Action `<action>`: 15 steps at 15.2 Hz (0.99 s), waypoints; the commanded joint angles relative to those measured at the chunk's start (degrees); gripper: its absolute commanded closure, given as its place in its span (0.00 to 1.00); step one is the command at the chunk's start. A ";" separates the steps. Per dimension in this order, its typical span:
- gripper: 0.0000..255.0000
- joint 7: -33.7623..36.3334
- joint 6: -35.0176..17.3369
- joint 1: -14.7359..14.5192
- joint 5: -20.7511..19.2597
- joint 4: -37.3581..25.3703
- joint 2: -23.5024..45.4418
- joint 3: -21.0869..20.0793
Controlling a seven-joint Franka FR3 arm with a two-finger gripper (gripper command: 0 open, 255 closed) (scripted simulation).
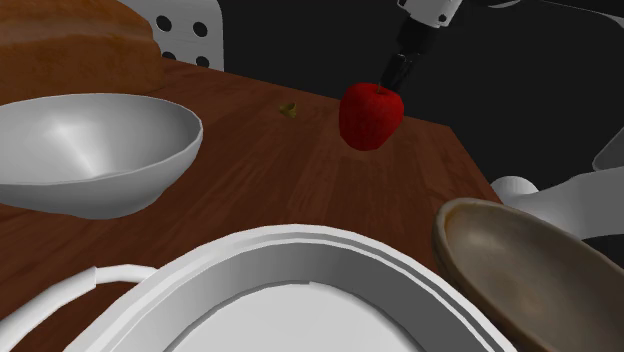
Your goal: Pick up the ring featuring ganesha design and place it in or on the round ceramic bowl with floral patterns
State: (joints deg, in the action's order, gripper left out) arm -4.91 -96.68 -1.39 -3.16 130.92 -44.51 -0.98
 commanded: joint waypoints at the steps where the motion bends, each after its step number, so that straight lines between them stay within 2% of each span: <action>1: 0.00 0.00 0.00 0.00 0.00 0.00 0.00 0.00; 8: 0.00 5.85 1.97 -2.89 3.06 -8.65 9.40 -7.48; 15: 0.00 11.92 4.71 -4.97 4.16 -19.86 20.49 -14.77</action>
State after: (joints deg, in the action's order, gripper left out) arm 6.33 -92.66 -6.14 1.01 113.01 -25.69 -14.87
